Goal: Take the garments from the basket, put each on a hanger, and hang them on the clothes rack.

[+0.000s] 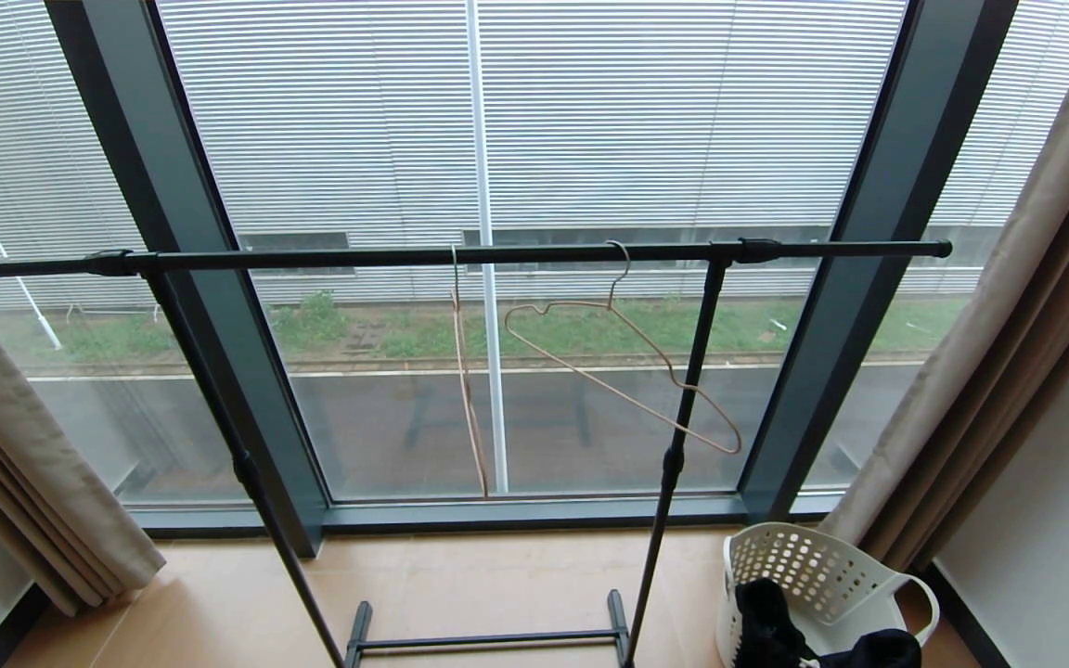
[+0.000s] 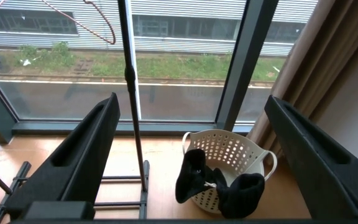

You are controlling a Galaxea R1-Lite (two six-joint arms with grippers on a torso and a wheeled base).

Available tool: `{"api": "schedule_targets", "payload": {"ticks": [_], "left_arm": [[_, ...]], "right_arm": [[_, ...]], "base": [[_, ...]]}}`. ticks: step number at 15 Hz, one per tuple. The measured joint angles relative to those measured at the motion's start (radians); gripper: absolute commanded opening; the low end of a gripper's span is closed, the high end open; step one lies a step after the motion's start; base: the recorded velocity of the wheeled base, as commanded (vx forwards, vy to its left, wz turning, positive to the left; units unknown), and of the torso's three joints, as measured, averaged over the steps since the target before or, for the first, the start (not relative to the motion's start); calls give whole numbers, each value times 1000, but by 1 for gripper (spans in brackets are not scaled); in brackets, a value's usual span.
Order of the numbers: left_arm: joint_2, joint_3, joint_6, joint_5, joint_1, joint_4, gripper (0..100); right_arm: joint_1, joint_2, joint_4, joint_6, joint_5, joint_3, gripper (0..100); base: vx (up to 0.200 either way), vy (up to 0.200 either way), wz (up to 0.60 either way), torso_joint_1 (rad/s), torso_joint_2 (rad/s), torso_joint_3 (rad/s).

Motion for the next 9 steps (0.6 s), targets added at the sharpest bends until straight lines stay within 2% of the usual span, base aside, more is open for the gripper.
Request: {"api": "schedule_targets", "payload": {"ticks": [3, 9], "left_arm": [[0, 0, 0, 0, 0, 0, 100], [0, 0, 1, 0, 0, 0, 100]], "right_arm": [[0, 0, 0, 0, 2, -1, 100], [0, 0, -8, 8, 4, 0, 100]], "base": [[0, 0, 0, 0, 0, 0], [0, 0, 0, -148, 325, 166]]}}
